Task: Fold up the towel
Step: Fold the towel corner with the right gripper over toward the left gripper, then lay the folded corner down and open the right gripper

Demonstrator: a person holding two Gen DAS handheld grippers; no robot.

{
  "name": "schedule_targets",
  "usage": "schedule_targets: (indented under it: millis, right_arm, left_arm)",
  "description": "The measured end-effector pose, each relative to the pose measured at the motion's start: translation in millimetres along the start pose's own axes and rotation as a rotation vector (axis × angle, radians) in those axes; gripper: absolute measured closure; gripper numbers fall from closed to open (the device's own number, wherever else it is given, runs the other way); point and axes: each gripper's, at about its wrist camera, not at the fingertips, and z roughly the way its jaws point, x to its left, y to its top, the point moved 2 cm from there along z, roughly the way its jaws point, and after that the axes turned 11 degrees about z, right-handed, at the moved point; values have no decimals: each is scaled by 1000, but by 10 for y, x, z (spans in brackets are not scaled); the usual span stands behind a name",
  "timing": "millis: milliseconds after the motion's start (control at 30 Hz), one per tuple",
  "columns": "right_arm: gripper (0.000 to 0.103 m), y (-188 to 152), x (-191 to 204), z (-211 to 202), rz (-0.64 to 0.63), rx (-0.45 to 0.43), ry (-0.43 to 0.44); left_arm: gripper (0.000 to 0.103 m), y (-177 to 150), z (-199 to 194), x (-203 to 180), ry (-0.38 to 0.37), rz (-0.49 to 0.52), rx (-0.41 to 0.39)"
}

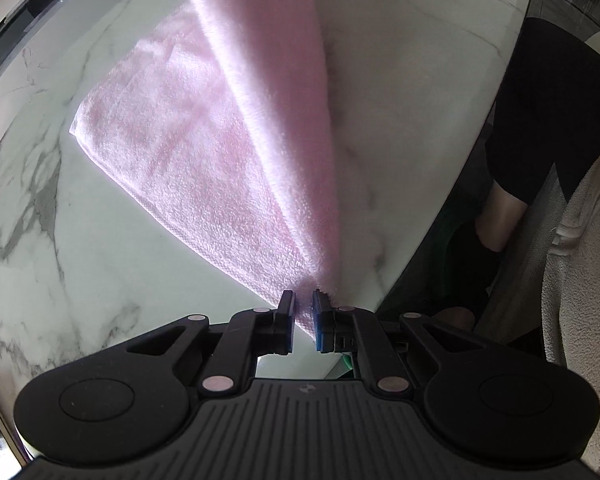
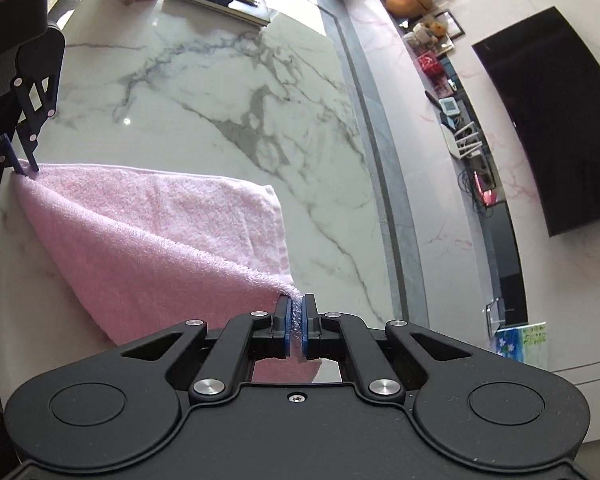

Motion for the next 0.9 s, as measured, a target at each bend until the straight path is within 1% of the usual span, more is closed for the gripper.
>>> schedule_targets:
  millis: [67,167,333,400,533,633,767,900]
  right_arm:
    - [100,187,-27,158,-35,3,18]
    - [100,441,-39,515,-76,23,59]
    - [100,670,12,1023,-89,46,119]
    - [100,725,53,1263,-80,69,147]
    - [100,725,120,1648,-36,124,197]
    - [100,682,170,1814,-29,139,214]
    - [100,639,185,1926,-11,148,231]
    - [98,591,95,2016,63,150,283]
  left_arm:
    - [95,2,3,11,-9,4,-1]
    - [95,-5,2,21,-20,5,-6]
    - [95,-24,0,42,-39,-8,-20]
    - [95,-33,-3,44,-44,-12,-25]
    - [95,-42,-2,28,-42,-7,-29]
    - [95,-51,6,25,-43,-12,-33]
    - [95,-64,0,40,-45,-18,-36]
    - [95,-56,-21,58,-41,-7,-22]
